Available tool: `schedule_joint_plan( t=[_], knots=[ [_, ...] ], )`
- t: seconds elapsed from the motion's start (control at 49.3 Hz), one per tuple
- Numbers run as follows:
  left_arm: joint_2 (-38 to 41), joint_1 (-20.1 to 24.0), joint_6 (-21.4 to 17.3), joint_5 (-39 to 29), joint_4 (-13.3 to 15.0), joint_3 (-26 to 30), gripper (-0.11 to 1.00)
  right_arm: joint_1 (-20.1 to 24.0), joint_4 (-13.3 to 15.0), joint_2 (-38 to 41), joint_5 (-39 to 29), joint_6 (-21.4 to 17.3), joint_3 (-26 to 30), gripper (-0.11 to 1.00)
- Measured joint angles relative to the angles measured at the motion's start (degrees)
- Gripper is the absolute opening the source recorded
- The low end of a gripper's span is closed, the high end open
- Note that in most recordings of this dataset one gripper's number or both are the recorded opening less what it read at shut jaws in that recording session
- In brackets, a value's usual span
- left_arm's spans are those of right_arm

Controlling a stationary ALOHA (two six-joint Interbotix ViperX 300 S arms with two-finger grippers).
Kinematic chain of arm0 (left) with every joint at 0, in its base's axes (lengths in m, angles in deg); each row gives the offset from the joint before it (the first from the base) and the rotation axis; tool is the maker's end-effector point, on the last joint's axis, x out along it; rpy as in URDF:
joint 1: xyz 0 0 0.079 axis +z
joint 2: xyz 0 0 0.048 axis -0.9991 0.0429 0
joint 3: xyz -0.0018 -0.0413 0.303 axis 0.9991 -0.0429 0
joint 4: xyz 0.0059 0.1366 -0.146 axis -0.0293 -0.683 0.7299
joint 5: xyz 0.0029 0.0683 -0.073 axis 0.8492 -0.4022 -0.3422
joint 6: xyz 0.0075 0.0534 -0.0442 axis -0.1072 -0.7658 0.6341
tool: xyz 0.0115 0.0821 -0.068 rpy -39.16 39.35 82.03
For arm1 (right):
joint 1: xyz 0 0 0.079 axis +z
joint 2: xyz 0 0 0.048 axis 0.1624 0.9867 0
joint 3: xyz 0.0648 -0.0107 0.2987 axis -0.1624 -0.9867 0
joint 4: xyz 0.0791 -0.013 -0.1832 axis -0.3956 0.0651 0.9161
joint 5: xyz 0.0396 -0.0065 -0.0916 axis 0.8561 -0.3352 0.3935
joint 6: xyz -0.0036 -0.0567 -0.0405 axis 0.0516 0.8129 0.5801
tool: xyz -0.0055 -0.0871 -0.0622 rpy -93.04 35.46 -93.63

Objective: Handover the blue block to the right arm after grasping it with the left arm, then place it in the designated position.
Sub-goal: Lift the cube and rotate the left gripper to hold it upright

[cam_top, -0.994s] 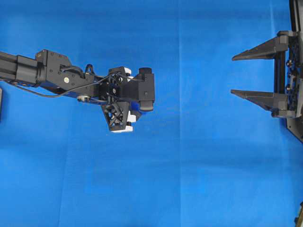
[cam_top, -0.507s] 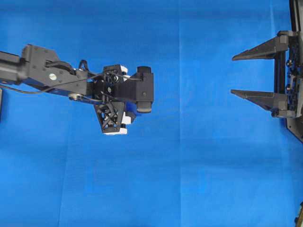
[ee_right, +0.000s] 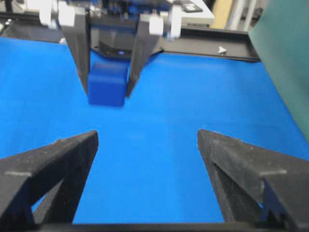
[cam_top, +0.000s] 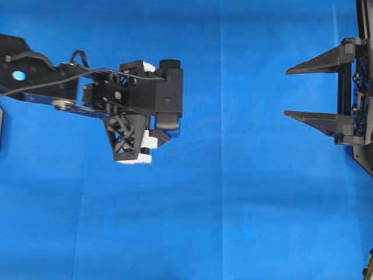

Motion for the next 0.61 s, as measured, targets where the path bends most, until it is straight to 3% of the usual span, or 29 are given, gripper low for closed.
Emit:
schedule_joint_plan(
  t=[0.162, 0.609],
  knots=[
    [-3.08, -0.18, 0.18, -2.99, 0.00, 1.23, 0.49, 0.00, 0.09, 0.00, 0.00, 0.00, 0.09, 0.97],
    [-5.54, -0.18, 0.09, -3.43, -0.09, 1.32, 0.49, 0.00, 0.09, 0.00, 0.00, 0.00, 0.00, 0.97]
  ],
)
